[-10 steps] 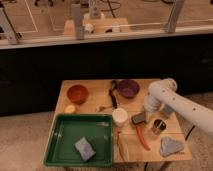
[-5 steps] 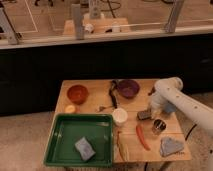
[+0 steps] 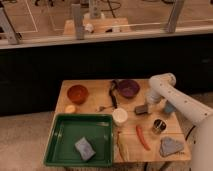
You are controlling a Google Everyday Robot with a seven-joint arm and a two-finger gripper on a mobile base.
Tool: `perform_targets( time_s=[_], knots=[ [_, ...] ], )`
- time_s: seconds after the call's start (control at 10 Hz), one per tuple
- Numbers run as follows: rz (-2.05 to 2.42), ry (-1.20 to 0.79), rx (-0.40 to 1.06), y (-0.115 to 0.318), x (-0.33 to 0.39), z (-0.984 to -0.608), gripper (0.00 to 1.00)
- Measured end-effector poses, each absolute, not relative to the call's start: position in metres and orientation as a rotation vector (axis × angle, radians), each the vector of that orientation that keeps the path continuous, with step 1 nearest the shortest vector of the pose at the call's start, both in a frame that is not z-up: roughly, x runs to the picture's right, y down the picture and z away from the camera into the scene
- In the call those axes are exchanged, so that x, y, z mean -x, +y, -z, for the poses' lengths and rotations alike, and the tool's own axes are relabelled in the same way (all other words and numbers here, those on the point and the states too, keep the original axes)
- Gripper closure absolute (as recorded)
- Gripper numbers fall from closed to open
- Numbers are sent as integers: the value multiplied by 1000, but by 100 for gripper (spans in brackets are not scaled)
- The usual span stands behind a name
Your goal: Wipe table surface with eraser
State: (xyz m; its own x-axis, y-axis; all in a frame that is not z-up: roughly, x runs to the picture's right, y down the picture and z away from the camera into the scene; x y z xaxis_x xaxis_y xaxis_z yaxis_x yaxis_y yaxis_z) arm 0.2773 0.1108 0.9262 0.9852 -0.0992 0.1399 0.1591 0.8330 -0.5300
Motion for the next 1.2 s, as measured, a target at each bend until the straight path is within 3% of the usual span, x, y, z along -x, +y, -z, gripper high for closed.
perform_targets(
  time_s=[0.5,1.2],
  knots=[
    [165,-143,559,96,-242,-926,100],
    [223,-163,610,135,-222,-897,100]
  ],
)
